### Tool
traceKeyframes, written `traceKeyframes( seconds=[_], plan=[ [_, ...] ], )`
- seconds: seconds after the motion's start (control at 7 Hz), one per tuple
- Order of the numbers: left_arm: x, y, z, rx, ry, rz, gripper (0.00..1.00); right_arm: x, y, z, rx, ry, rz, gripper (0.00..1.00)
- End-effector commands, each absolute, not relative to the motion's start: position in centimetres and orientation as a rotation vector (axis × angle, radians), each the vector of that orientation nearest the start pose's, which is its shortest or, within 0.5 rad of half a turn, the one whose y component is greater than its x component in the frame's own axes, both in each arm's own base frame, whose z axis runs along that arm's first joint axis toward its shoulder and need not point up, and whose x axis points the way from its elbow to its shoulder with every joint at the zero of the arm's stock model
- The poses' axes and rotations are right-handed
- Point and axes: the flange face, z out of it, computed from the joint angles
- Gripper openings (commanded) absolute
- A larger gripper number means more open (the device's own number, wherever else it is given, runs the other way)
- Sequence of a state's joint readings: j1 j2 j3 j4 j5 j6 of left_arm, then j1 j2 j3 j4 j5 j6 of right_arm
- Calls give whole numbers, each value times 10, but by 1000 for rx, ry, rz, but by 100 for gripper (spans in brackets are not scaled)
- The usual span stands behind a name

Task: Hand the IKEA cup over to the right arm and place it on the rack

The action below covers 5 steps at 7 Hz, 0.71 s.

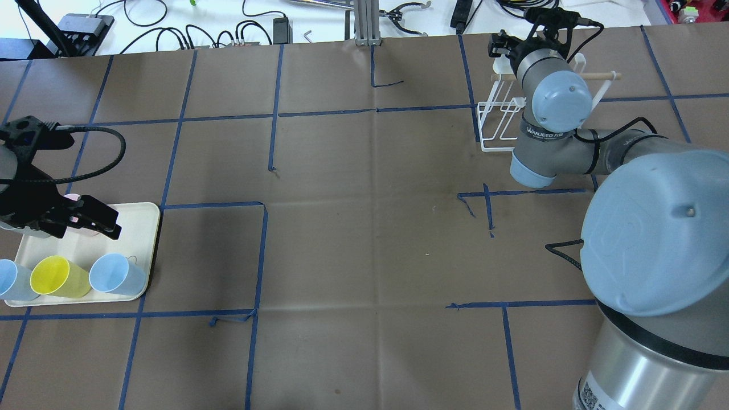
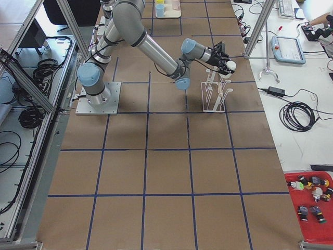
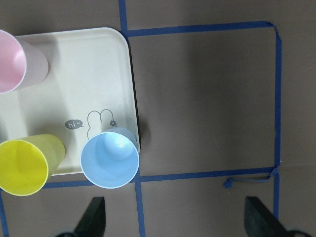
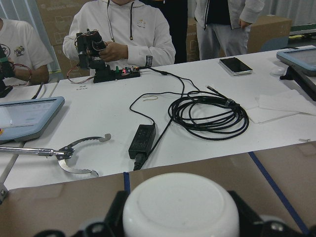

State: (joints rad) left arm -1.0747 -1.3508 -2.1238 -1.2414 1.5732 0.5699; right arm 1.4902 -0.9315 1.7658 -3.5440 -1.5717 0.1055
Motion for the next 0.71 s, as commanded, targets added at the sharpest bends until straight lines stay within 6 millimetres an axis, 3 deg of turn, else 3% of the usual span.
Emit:
traceKeyframes(
  seconds=[0.0,0.43,0.57],
  plan=[
    [88,-381,300,68,3143,26,99,80,-658,263,244,2623,-1688,100],
    [100,-390,263,68,3162,76,99,82,-657,277,248,2598,-1715,100],
    [103,-395,249,69,3172,111,99,84,-653,302,242,2560,-1763,100]
  ],
)
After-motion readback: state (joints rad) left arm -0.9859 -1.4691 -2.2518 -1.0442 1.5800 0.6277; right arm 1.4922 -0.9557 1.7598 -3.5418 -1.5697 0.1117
